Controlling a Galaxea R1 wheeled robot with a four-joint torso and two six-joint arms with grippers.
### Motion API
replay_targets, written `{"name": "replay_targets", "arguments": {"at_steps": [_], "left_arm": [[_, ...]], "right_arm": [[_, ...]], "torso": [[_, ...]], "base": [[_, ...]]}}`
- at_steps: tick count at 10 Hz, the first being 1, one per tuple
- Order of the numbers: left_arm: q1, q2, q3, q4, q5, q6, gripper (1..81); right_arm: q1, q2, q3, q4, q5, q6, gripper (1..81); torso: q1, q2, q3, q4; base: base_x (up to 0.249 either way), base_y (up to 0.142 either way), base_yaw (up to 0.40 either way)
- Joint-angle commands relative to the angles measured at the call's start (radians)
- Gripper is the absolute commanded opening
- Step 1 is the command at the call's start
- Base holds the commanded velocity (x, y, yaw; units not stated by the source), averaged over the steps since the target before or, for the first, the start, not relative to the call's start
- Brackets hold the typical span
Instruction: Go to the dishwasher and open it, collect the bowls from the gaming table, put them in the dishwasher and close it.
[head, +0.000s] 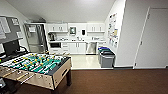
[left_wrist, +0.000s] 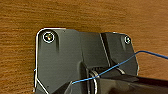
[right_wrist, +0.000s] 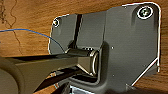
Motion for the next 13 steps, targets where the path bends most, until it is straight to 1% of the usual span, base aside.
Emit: {"name": "replay_targets", "arguments": {"at_steps": [1, 7, 13], "left_arm": [[-0.062, -0.014, 0.008, 0.013, 0.048, -0.002, 81.1], [-0.053, -0.013, 0.005, 0.007, 0.042, -0.002, 81.1], [-0.044, -0.01, 0.006, 0.009, 0.042, -0.002, 81.1]], "right_arm": [[0.057, -0.023, 0.013, -0.003, -0.055, -0.004, 81.1], [0.051, -0.031, 0.01, 0.0, -0.043, -0.002, 81.1], [0.053, -0.04, 0.008, 0.0, -0.043, -0.002, 81.1]], "torso": [[0.0, 0.0, 0.0, 0.0], [0.001, 0.0, 0.0, 0.0], [0.001, 0.0, 0.0, 0.0]], "base": [[0.094, 0.0, 0.0], [0.123, 0.0, 0.0], [0.171, 0.0, 0.0]]}}
